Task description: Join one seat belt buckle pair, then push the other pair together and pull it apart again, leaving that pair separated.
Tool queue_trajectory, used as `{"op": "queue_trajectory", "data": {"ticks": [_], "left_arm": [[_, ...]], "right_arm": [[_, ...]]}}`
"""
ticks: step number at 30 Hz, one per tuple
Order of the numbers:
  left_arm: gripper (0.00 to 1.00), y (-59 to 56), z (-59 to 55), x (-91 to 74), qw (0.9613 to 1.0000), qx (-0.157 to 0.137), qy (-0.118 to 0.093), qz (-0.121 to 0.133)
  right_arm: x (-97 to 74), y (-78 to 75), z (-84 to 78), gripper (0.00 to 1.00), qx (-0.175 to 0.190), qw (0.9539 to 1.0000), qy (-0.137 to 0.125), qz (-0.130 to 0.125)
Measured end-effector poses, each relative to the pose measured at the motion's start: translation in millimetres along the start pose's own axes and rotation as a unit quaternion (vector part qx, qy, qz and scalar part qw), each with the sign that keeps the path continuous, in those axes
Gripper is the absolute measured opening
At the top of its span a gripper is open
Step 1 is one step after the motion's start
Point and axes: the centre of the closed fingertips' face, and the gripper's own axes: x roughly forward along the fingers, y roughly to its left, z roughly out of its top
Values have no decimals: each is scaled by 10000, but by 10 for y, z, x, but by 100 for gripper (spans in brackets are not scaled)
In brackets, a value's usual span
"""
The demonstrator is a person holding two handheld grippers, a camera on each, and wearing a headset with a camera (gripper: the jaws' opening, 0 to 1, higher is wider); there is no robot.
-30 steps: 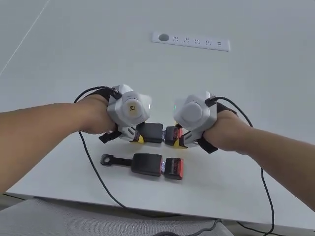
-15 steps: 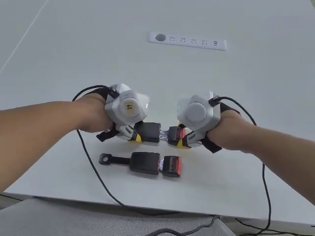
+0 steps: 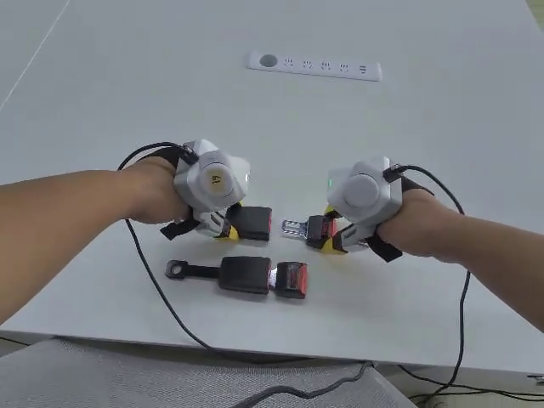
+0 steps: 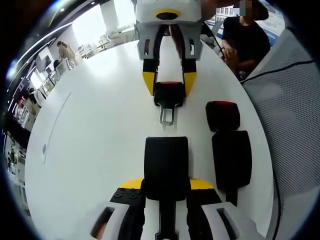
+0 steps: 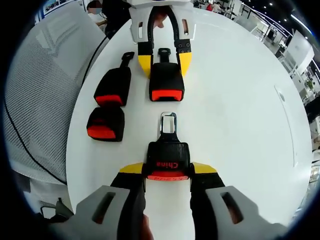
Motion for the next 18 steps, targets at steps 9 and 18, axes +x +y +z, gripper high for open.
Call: {"op": "queue_trajectory", "data": {"ticks": [9,18], "left_arm": [[32,37,-46,24,10000,-62,30,35],[32,41,-57,25,9999,-86,75,87]], "right_arm": [[-144,5,-337,33,17,9998,194,-27],[-240,8,-524,34,130,9994,298,-71]]}}
